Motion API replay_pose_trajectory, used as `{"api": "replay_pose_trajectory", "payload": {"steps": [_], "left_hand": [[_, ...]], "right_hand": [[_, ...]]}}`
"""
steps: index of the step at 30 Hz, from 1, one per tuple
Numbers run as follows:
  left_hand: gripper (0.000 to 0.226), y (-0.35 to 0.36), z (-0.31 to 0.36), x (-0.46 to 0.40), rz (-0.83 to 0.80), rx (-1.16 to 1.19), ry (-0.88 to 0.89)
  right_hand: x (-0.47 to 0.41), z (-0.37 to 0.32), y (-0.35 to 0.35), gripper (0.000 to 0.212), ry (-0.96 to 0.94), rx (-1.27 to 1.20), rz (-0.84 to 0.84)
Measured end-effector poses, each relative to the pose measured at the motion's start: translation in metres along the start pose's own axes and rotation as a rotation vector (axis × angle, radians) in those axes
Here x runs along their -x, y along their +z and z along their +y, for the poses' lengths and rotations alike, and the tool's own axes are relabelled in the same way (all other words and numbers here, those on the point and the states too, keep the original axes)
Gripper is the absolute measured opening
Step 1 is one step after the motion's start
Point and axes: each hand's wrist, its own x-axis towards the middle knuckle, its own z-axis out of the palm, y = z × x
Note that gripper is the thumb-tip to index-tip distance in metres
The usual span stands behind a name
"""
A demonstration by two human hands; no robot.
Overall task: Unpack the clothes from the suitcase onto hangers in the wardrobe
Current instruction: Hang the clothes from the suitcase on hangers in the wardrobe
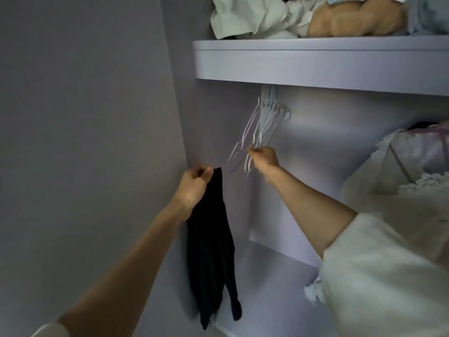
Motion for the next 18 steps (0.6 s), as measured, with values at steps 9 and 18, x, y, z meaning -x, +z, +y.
{"api": "replay_pose_trajectory", "payload": {"steps": [9, 18], "left_hand": [[0.02, 0.003, -0.013, -0.013, -0.076, -0.191, 0.014], [0.033, 0.024, -0.026, 0.002, -0.269, -0.415, -0.035]], "right_hand": [[-0.006, 0.017, -0.013, 0.021, -0.11, -0.052, 0.213], [0.039, 0.065, -0.06, 0.031, -0.131, -0.206, 0.206]]}}
